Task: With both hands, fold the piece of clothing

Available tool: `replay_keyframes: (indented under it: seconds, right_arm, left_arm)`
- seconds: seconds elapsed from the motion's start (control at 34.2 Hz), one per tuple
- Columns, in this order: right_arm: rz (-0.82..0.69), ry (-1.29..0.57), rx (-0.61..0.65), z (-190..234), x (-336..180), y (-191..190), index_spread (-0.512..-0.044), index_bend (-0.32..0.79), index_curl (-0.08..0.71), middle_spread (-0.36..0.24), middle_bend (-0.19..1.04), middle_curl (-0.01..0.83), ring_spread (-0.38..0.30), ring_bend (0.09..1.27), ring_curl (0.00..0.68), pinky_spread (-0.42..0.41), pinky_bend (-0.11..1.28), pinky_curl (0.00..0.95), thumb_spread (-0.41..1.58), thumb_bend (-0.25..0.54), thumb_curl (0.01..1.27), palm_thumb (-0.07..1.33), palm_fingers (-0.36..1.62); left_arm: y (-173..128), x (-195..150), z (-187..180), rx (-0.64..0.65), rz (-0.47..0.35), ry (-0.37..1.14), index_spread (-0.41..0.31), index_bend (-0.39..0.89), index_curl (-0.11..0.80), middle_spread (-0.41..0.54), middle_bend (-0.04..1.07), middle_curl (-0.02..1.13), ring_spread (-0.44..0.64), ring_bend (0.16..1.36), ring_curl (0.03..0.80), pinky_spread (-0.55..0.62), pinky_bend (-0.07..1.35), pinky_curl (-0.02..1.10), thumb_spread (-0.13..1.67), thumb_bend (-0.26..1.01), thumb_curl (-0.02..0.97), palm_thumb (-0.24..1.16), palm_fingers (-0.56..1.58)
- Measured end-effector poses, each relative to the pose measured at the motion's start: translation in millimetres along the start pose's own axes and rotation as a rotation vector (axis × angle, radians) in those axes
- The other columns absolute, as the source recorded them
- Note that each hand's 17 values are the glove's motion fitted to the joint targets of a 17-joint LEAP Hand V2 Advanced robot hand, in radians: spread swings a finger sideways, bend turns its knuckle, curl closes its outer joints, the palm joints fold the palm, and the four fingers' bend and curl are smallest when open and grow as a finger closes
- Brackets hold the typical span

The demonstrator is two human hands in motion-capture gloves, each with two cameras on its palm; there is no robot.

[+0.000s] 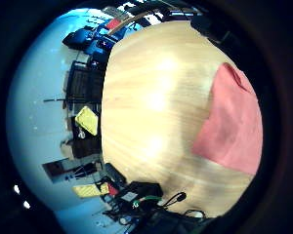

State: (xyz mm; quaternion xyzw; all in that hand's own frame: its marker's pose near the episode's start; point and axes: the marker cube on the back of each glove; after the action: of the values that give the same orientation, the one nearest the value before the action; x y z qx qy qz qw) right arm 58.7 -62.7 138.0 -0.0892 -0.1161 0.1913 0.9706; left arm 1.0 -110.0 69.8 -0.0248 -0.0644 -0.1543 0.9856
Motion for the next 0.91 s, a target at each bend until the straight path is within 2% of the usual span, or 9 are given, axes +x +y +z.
replay_keyframes:
  seconds: [0.09,0.18,0.26,0.41,0.56,0.64,0.79,0.88,0.91]
  right_arm:
    - [0.000,-0.046,-0.017,-23.0,25.2,-6.6,-0.245,0.15,0.187,-0.173,0.44,0.470,-0.216,0.84,0.466,-0.280,0.79,0.432,0.85,0.121,0.40,1.03,1.28]
    - [0.069,-0.033,0.130,-46.9,56.5,-58.9,-0.244,0.16,0.211,-0.166,0.44,0.473,-0.219,0.84,0.465,-0.281,0.78,0.434,0.79,0.097,0.43,1.05,1.29]
    - [0.096,0.011,0.204,-87.4,60.2,-69.2,-0.237,0.16,0.231,-0.159,0.43,0.475,-0.217,0.84,0.466,-0.283,0.77,0.437,0.74,0.070,0.45,1.05,1.29]
    - [0.101,0.145,0.228,-157.2,-0.9,-34.6,-0.233,0.15,0.257,-0.154,0.42,0.481,-0.216,0.82,0.464,-0.286,0.77,0.443,0.65,0.029,0.49,1.06,1.28]
    - [0.038,0.199,0.149,-155.4,-70.3,-19.6,-0.229,0.13,0.272,-0.157,0.42,0.485,-0.223,0.82,0.465,-0.287,0.77,0.447,0.57,-0.011,0.52,1.06,1.27]
    - [0.017,0.227,0.021,-141.9,-105.1,-6.8,-0.226,0.11,0.271,-0.159,0.42,0.488,-0.225,0.82,0.467,-0.287,0.77,0.451,0.54,-0.018,0.54,1.07,1.26]
    - [-0.030,0.271,0.167,-127.1,-148.9,-23.3,-0.226,0.07,0.250,-0.165,0.44,0.498,-0.226,0.84,0.471,-0.288,0.79,0.459,0.49,-0.027,0.57,1.06,1.23]
    - [-0.025,0.271,0.154,-128.5,-147.9,-21.0,-0.231,0.06,0.242,-0.167,0.44,0.501,-0.227,0.85,0.475,-0.288,0.80,0.462,0.47,-0.029,0.59,1.05,1.22]
    - [-0.021,0.268,0.122,-129.5,-145.4,-17.5,-0.231,0.06,0.238,-0.169,0.45,0.502,-0.228,0.85,0.477,-0.288,0.80,0.463,0.46,-0.027,0.59,1.06,1.22]
  left_arm:
    - [-5.9,-9.1,-6.3,0.081,-0.047,-0.016,-0.068,0.13,0.233,0.169,0.17,0.29,0.18,0.77,0.337,0.27,0.65,0.35,1.11,-0.02,0.231,0.19,0.07]
    - [-6.7,-11.9,-10.3,0.109,-0.037,0.002,-0.069,0.12,0.233,0.169,0.17,0.28,0.18,0.77,0.336,0.28,0.65,0.35,1.11,-0.02,0.234,0.19,0.07]
    - [-5.2,-15.6,-12.8,0.107,-0.026,0.021,-0.070,0.12,0.233,0.166,0.17,0.29,0.19,0.77,0.335,0.28,0.65,0.35,1.11,-0.02,0.234,0.20,0.07]
    - [-4.5,-18.0,-11.7,0.106,-0.020,0.066,-0.071,0.12,0.233,0.160,0.18,0.29,0.19,0.77,0.333,0.28,0.64,0.35,1.11,-0.01,0.237,0.21,0.07]
    - [0.2,-0.7,-4.4,0.075,0.028,0.153,-0.072,0.12,0.232,0.157,0.17,0.29,0.19,0.77,0.331,0.28,0.64,0.34,1.11,-0.02,0.238,0.21,0.07]
    - [8.8,25.4,4.2,0.070,0.123,0.179,-0.072,0.12,0.232,0.157,0.17,0.29,0.19,0.77,0.331,0.28,0.64,0.34,1.11,-0.02,0.238,0.22,0.07]
    - [45.7,90.5,40.7,-0.057,0.370,0.150,-0.086,0.19,0.258,0.143,0.17,0.29,0.19,0.74,0.320,0.29,0.61,0.33,1.11,-0.02,0.238,0.22,0.09]
    - [70.5,111.9,70.1,-0.187,0.456,0.020,-0.100,0.25,0.293,0.115,0.16,0.28,0.19,0.70,0.306,0.30,0.56,0.32,1.11,-0.02,0.236,0.21,0.14]
    - [77.4,116.6,79.9,-0.230,0.470,-0.025,-0.098,0.21,0.285,0.105,0.16,0.28,0.20,0.70,0.304,0.30,0.56,0.32,1.13,-0.02,0.233,0.20,0.09]
